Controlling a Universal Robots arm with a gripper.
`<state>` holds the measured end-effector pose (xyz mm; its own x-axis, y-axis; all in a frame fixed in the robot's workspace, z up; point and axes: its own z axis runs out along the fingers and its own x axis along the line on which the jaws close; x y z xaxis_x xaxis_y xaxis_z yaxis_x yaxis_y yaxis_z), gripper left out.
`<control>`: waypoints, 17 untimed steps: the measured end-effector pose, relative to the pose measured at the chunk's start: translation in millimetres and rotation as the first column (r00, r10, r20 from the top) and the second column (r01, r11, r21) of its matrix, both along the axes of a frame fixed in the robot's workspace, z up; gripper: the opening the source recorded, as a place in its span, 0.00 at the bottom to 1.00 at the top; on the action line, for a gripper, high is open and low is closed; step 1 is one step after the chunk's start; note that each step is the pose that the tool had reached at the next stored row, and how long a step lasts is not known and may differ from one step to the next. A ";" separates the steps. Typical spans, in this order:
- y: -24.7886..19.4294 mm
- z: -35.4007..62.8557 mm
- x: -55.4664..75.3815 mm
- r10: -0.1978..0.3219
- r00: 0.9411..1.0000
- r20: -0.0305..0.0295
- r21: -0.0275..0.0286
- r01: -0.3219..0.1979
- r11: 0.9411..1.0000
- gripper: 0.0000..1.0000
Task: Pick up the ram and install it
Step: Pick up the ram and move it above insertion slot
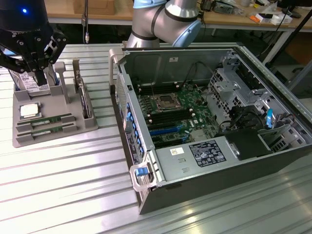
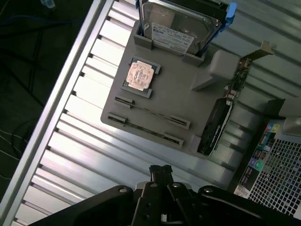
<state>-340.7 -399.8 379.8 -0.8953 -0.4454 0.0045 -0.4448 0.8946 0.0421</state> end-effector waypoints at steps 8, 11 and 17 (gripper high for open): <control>0.0 0.0 0.0 0.145 0.989 0.000 0.000 -0.145 0.989 0.10; 0.0 0.0 0.0 0.189 0.982 0.000 0.000 -0.189 0.982 0.10; 0.0 0.0 0.0 0.269 0.963 0.000 0.000 -0.269 0.963 0.10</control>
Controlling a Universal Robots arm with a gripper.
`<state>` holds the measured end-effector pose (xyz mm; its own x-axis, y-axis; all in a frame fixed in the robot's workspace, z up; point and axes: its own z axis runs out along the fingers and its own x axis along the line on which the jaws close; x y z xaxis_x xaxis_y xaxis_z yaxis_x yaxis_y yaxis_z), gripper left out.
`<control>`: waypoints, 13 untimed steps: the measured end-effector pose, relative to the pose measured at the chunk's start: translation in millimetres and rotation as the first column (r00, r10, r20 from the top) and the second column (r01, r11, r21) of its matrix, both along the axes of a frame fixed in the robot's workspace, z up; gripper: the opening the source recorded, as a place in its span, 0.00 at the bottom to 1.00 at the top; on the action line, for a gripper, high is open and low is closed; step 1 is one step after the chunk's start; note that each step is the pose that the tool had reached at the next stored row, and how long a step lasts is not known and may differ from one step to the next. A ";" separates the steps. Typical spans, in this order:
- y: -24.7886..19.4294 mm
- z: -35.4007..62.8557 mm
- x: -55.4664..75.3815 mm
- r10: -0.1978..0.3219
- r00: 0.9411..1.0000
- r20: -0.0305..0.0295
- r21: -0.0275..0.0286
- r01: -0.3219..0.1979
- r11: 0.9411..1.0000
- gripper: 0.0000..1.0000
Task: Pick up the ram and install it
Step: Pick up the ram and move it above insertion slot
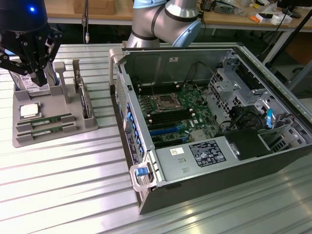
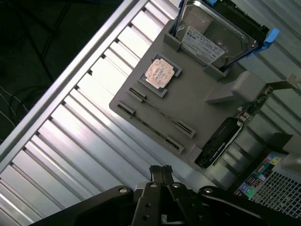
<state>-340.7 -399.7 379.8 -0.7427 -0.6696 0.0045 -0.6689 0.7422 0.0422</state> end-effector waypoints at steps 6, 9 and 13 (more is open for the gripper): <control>0.0 -0.1 0.1 0.081 0.997 0.000 0.000 -0.081 0.997 0.10; 0.0 -0.1 0.0 0.142 0.990 0.000 0.000 -0.142 0.990 0.10; 0.0 -0.2 0.0 0.193 0.981 0.000 0.000 -0.193 0.981 0.10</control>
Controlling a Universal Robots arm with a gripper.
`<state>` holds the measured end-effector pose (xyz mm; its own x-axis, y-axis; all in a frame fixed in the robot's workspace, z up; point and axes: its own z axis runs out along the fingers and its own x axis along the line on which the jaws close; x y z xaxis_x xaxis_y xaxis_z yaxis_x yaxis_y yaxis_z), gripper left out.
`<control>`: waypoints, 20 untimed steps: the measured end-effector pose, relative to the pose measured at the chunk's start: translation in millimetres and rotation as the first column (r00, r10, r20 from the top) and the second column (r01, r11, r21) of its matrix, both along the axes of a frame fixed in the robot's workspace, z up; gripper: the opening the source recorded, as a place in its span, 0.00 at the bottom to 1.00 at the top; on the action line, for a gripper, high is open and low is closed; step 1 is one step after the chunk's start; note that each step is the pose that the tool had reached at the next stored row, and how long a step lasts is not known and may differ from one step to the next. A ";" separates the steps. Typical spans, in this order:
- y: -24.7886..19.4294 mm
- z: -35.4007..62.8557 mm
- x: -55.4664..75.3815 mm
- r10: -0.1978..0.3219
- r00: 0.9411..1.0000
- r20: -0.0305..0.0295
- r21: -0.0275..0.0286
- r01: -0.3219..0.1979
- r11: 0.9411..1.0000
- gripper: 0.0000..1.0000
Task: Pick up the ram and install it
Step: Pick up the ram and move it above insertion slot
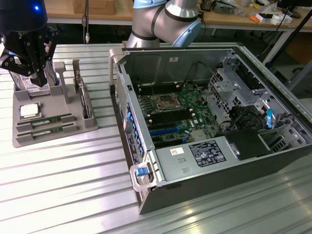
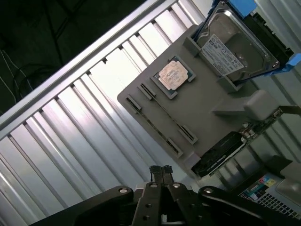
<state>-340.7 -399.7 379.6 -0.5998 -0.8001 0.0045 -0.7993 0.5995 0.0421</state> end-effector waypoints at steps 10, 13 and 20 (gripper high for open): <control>0.0 -0.3 0.0 0.149 0.989 0.000 0.000 -0.149 0.989 0.10; 0.0 -0.4 0.0 0.212 0.977 0.000 0.000 -0.212 0.977 0.10; 0.0 -0.8 0.0 0.316 0.949 0.000 0.000 -0.316 0.949 0.10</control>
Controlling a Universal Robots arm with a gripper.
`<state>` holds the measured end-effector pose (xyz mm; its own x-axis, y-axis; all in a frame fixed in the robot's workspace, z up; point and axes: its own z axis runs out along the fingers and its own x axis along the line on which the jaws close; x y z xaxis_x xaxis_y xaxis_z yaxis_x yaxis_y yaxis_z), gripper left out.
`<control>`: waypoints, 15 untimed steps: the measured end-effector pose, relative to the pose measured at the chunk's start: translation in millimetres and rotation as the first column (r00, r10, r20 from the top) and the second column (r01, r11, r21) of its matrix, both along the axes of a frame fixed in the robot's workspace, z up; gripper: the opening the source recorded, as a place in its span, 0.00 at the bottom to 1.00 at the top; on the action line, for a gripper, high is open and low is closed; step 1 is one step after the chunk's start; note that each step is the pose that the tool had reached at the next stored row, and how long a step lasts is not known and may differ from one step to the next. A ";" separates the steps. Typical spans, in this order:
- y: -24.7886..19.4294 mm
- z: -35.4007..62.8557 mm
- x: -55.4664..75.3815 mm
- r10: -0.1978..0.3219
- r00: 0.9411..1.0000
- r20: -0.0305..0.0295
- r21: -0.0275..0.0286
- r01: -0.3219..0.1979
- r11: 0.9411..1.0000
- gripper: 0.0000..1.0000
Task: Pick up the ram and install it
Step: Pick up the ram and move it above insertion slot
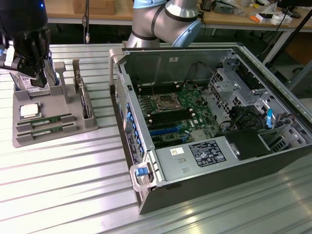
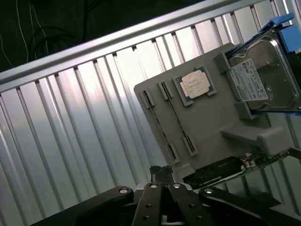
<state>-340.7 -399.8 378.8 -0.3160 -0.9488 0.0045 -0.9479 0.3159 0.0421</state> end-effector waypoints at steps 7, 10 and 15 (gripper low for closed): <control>0.0 -0.5 0.1 0.107 0.994 0.000 0.000 -0.107 0.994 0.10; 0.0 -0.5 0.1 0.139 0.990 0.000 0.000 -0.139 0.990 0.10; 0.0 -0.5 0.2 0.139 0.990 0.000 0.000 -0.139 0.990 0.10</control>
